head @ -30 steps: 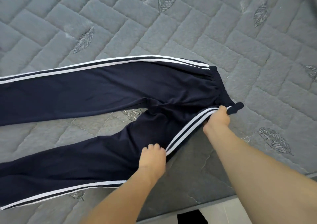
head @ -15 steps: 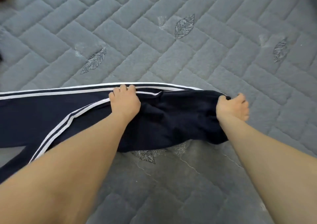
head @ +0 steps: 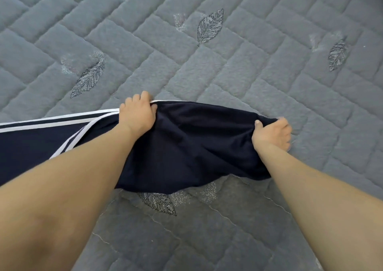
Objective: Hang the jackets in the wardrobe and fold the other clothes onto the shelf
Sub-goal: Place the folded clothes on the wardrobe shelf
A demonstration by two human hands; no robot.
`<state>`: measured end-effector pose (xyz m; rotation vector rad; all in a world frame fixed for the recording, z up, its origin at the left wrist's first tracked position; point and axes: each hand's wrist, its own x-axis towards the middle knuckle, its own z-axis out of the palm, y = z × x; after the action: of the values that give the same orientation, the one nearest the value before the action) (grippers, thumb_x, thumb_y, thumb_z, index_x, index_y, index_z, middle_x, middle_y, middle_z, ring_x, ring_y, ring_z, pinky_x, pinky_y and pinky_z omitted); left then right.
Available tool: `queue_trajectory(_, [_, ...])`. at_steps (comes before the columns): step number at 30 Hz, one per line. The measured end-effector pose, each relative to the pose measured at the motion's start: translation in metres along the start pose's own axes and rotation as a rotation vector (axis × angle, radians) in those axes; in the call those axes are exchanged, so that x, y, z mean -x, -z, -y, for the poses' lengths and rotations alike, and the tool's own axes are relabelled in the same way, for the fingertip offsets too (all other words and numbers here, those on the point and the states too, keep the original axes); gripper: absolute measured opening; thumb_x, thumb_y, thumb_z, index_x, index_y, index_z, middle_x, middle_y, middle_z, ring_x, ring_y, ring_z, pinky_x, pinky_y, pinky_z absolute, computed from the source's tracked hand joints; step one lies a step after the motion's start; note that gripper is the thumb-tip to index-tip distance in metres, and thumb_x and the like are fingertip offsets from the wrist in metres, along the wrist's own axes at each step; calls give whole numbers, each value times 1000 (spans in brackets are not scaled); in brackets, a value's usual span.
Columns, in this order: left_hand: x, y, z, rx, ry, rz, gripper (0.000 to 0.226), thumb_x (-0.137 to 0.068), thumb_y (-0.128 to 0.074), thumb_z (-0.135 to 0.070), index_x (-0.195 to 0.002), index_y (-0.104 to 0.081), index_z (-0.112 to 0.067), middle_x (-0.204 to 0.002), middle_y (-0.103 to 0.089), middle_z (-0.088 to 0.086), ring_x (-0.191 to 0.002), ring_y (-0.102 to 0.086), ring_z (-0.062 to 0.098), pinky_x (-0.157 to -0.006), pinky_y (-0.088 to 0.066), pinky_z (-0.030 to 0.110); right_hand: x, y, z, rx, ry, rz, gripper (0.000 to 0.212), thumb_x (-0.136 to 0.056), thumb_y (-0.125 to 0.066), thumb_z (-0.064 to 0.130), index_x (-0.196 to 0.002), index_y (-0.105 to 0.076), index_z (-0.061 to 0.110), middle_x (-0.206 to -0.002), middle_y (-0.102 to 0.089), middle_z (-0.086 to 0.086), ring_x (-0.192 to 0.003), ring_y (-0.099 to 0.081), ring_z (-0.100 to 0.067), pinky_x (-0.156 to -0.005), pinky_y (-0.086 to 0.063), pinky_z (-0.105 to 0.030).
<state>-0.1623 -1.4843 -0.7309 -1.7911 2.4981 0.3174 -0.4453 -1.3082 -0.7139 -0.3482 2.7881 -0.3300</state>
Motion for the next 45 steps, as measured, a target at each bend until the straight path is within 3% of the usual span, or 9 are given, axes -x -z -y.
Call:
queue_trajectory(4, [21,-18,11,8,8,-59,41,-96,-53,-38,-122,-54,-7,-110,-55,24,-98,-51,43,-82,-40,51,32,-12,4,252,530,-165,70,-96,-51,30,-153,-19,7,-161,-9,-21,-147,-12,-38,-119,-1,-54])
queue_trajectory(7, [38,-20,29,-24,-22,-170,49,-93,-53,-41,-131,-49,-11,-119,-53,20,-105,-48,39,-96,-33,52,76,-33,26,295,846,-13,70,-98,-39,43,-155,-16,8,-162,-7,-18,-150,-6,-33,-121,2,-51])
queue_trajectory(11, [72,-11,81,-15,74,-121,68,-94,-52,-48,-150,-33,-15,-148,-37,19,-138,-31,38,-116,-5,56,140,-72,71,359,1038,222,71,-100,-32,47,-157,-5,14,-163,6,-13,-150,8,-30,-120,8,-49])
queue_trajectory(15, [124,2,158,-37,166,-34,74,-91,-58,-43,-154,-28,-17,-155,-30,17,-141,-27,37,-115,-10,62,200,-101,111,413,1153,308,70,-101,-30,47,-157,-7,13,-164,7,-10,-151,6,-27,-120,8,-48])
queue_trajectory(22, [208,29,275,-94,266,24,47,-70,-63,-37,-107,-56,-8,-105,-52,13,-88,-51,36,-77,-41,45,305,-138,165,385,1452,336,65,-96,-48,33,-154,-24,17,-162,-15,-8,-149,-11,-30,-121,-1,-50])
queue_trajectory(27, [248,38,326,-282,280,199,38,-63,-74,-25,-96,-58,-13,-110,-51,10,-93,-49,33,-82,-36,44,369,-164,187,401,1621,446,53,-96,-51,23,-147,-39,20,-152,-35,-4,-144,-26,-27,-120,-6,-45])
queue_trajectory(33, [206,71,393,41,567,243,4,-79,-52,-20,-79,-54,-16,-87,-59,5,-76,-55,28,-65,-41,35,403,-178,225,517,1583,305,18,-85,-50,8,-99,-58,15,-97,-57,-4,-89,-54,-28,-87,-36,-36])
queue_trajectory(39, [133,102,480,452,754,-16,11,-81,-57,-21,-73,-59,-15,-76,-62,4,-79,-56,30,-67,-39,31,410,-192,292,385,1359,260,8,-93,-44,17,-93,-50,11,-98,-58,-10,-91,-56,-34,-71,-30,-38])
queue_trajectory(45, [108,66,494,756,974,-134,19,-93,-56,-23,-76,-51,-16,-89,-60,7,-84,-58,29,-67,-42,30,404,-217,309,369,1195,320,29,-95,-39,36,-89,-50,10,-94,-63,-12,-91,-58,-36,-71,-33,-38])
